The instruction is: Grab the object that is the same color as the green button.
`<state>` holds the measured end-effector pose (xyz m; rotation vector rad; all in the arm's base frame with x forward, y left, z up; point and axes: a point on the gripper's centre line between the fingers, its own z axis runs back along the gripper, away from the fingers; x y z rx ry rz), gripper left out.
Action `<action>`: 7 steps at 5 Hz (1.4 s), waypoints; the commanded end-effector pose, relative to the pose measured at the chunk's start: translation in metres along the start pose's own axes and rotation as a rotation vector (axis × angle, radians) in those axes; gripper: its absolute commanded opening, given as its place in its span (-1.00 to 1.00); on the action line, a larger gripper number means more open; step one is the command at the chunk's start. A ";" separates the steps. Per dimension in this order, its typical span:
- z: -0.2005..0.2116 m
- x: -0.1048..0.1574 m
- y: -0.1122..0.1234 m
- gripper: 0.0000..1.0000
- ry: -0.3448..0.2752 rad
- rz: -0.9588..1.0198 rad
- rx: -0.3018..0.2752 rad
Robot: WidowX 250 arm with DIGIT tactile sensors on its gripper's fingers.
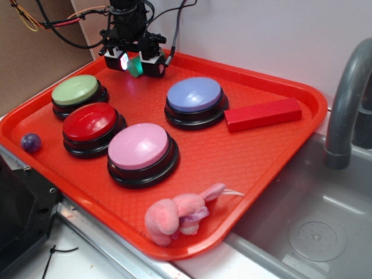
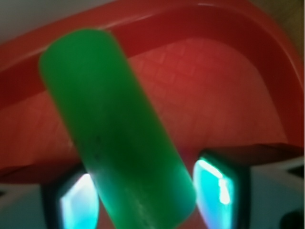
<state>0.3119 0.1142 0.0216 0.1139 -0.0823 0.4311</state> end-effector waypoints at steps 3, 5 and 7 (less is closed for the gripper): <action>0.117 -0.032 -0.025 -1.00 0.031 -0.222 -0.031; 0.185 -0.100 -0.041 -1.00 -0.012 -0.264 -0.057; 0.192 -0.120 -0.049 -1.00 -0.040 -0.265 -0.023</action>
